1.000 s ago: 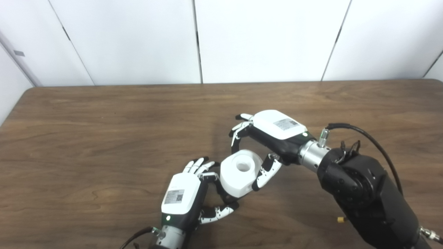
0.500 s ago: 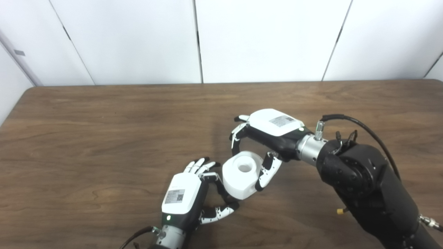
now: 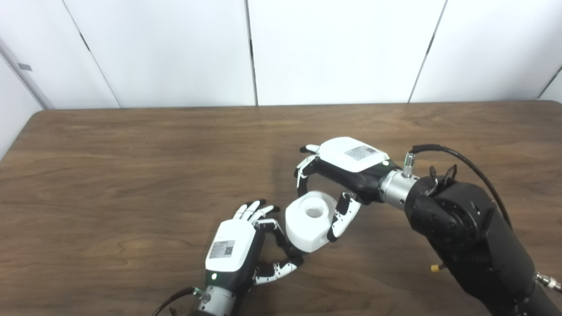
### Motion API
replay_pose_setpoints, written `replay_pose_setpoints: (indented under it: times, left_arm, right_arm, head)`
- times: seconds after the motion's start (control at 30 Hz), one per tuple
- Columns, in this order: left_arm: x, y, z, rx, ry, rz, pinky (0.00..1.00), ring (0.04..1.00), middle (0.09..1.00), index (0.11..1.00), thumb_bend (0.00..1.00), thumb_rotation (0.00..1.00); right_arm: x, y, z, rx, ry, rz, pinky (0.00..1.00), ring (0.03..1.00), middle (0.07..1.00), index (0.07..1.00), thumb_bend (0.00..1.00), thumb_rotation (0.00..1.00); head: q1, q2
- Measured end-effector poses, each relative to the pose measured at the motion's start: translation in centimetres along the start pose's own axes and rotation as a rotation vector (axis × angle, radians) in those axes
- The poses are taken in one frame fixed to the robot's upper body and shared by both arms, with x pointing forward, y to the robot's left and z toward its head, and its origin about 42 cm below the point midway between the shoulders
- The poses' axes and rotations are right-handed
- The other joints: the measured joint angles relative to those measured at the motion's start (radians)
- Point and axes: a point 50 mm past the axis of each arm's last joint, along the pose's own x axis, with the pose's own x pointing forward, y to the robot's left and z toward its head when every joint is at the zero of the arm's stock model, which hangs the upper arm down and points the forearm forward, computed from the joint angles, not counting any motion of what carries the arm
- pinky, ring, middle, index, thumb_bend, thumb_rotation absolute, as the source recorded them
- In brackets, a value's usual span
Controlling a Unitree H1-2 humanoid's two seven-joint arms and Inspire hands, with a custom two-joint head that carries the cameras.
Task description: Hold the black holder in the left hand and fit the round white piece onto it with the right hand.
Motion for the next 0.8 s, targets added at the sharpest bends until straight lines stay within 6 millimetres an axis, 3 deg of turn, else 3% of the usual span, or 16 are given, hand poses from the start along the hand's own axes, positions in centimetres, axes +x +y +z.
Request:
replay_pose_setpoints:
  times: [0.8]
  left_arm:
    - [0.00, 0.04, 0.00, 0.000, 0.002, -0.001, 0.94, 0.921, 0.834, 0.490, 0.52, 0.04]
  right_arm:
    - [-0.23, 0.92, -0.16, 0.022, 0.018, -0.050, 0.81, 0.941, 0.779, 0.483, 0.52, 0.13]
  head:
    - [0.002, 0.008]
